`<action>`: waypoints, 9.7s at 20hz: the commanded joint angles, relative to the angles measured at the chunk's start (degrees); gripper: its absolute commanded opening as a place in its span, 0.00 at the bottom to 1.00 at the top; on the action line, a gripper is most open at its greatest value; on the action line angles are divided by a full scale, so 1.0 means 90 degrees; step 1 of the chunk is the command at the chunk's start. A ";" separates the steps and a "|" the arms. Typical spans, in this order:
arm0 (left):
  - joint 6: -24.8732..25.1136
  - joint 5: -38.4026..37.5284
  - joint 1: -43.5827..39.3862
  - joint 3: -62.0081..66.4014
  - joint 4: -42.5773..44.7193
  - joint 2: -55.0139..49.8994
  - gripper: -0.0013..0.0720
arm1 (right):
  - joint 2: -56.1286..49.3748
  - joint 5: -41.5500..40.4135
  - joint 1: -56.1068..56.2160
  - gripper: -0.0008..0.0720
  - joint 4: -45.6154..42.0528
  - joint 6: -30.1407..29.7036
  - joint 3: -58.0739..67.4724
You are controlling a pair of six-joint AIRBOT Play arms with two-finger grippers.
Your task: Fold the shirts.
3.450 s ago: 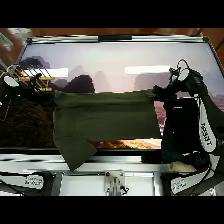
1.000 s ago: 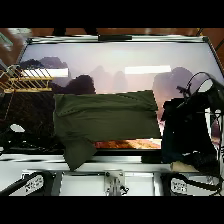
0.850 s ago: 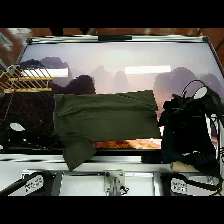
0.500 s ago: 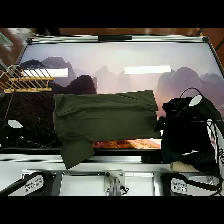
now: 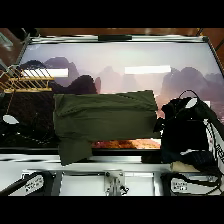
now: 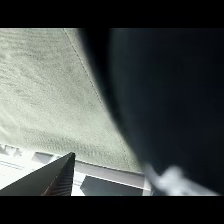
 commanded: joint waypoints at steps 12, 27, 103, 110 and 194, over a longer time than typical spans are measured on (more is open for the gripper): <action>0.0002 -0.0206 0.0005 0.0401 -0.0007 0.0005 0.06 | -0.0044 0.0255 -0.0007 0.85 -0.0318 0.0010 0.0347; 0.0005 -0.0216 0.0005 0.0401 -0.0005 0.0005 0.06 | -0.0044 -0.0267 -0.0002 0.48 0.0296 0.0102 -0.0163; -0.0639 0.3181 -0.4629 0.4682 -0.2713 -0.3366 0.06 | 0.1064 -0.0253 0.1035 0.11 0.1613 0.0663 0.3536; -0.1311 0.4311 -0.5455 0.4690 -0.3043 -0.3558 0.06 | 0.2193 0.0015 0.1061 0.11 0.1756 0.1253 0.3536; -0.1491 0.0644 -0.1360 0.4794 0.0362 -0.0393 0.06 | 0.1632 0.1375 -0.2487 0.11 0.0418 0.2365 0.5462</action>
